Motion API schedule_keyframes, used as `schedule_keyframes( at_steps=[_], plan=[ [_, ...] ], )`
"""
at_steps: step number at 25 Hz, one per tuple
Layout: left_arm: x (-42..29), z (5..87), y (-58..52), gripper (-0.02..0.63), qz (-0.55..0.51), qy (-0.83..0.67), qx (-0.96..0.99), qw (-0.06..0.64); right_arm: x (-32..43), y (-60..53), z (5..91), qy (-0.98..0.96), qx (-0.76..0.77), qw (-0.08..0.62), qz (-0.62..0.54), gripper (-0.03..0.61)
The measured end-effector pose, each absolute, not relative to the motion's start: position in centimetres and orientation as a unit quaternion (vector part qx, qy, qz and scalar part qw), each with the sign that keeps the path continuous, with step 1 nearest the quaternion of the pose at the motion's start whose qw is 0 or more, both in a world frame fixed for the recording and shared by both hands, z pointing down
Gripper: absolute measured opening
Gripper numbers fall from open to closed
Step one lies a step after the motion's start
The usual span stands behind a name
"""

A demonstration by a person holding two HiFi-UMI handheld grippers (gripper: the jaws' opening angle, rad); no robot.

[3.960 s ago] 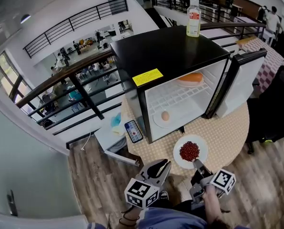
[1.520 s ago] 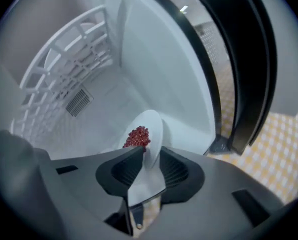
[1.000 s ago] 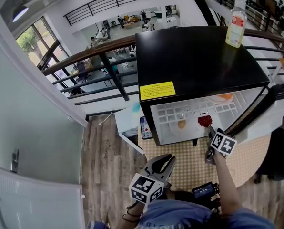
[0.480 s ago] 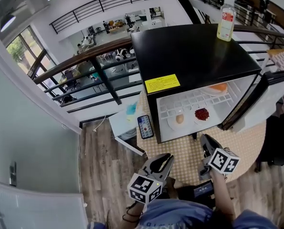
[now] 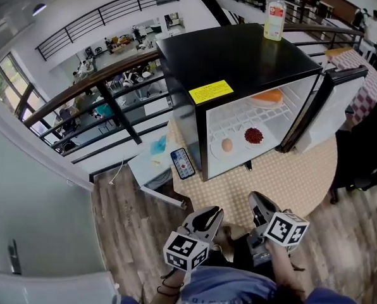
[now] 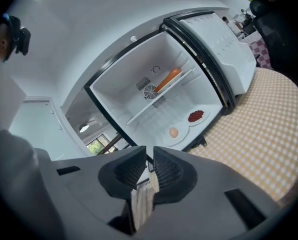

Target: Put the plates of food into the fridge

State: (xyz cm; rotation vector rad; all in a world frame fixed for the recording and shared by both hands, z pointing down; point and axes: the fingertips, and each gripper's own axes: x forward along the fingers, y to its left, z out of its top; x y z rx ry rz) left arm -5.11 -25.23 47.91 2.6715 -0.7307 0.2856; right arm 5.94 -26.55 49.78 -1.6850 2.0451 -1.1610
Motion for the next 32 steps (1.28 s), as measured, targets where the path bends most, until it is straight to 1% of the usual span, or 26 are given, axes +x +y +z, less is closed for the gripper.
schedule_keyframes(
  at_steps=[5, 11, 14, 21, 26, 32],
  plan=[
    [-5.1, 48.6, -23.6, 0.049, 0.102, -0.230, 0.949, 0.189, 5.2, -22.9, 51.1, 0.681, -0.593, 0.124, -0.411, 0.049],
    [-4.5, 48.7, -21.9, 0.049, 0.094, -0.213, 0.953, 0.195, 5.0, -20.2, 50.3, 0.667, -0.601, 0.128, -0.420, 0.043],
    [-4.4, 48.5, -21.4, 0.049, 0.090, -0.219, 0.952, 0.196, 5.6, -19.5, 49.2, 0.668, -0.606, 0.129, -0.413, 0.040],
    [-3.5, 48.3, -19.2, 0.049, 0.078, -0.251, 0.942, 0.207, 7.0, -14.9, 49.8, 0.675, -0.581, 0.145, -0.431, 0.037],
    [-1.6, 48.2, -14.5, 0.049, 0.078, -0.266, 0.936, 0.216, 9.1, -9.3, 49.9, 0.674, -0.575, 0.143, -0.441, 0.037],
    [1.4, 48.3, -6.7, 0.049, 0.094, -0.257, 0.940, 0.202, 12.6, -2.7, 50.5, 0.674, -0.575, 0.147, -0.439, 0.037]
  ],
)
